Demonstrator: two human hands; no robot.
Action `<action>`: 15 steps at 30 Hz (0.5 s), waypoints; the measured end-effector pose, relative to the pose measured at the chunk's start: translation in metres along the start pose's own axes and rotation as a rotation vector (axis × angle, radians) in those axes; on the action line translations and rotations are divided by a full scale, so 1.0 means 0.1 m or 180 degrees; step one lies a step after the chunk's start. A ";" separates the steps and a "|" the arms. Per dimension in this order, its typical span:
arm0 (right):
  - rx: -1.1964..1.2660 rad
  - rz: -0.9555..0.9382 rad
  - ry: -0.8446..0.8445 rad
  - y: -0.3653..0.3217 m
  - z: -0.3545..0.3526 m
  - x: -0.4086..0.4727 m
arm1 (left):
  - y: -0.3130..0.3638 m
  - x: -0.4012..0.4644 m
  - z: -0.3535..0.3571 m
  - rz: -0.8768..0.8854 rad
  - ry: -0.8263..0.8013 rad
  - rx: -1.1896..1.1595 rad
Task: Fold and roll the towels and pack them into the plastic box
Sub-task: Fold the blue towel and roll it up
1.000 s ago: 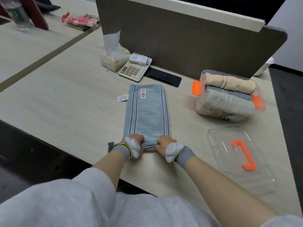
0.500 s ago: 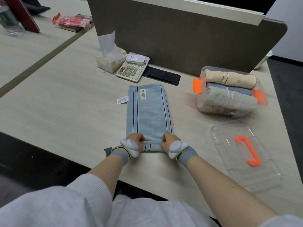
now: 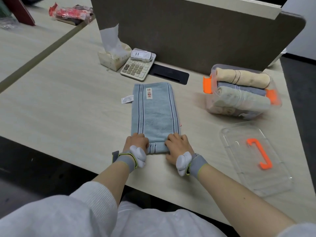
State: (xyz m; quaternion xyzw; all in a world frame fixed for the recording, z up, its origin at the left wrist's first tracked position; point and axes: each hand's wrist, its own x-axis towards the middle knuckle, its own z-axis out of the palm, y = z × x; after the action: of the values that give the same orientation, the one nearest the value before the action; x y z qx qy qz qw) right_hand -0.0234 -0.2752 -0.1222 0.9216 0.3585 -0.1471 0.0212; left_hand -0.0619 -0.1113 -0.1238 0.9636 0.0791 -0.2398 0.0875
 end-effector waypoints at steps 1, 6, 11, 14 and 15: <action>-0.0037 -0.0015 -0.0028 -0.01 -0.01 0.02 | 0.01 0.01 -0.01 -0.0003 -0.0059 0.0009; -0.0142 0.0105 0.0296 -0.07 -0.10 0.16 | -0.02 -0.04 0.03 0.0039 0.0103 -0.0078; -0.0029 0.0291 -0.0219 -0.06 -0.08 0.22 | -0.05 -0.04 0.11 0.0278 0.0715 0.0193; 0.0179 0.0556 -0.0698 -0.07 -0.11 0.27 | -0.04 0.02 0.09 0.0096 0.0315 0.0203; 0.0328 0.0699 -0.0765 -0.07 -0.14 0.27 | -0.04 0.04 0.08 0.0003 0.0164 0.0166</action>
State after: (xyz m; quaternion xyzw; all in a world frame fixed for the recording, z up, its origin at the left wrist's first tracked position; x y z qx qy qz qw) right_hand -0.0055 -0.2499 -0.1163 0.9309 0.2425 -0.2713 0.0326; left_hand -0.0627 -0.1091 -0.1336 0.9715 0.0745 -0.2169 0.0603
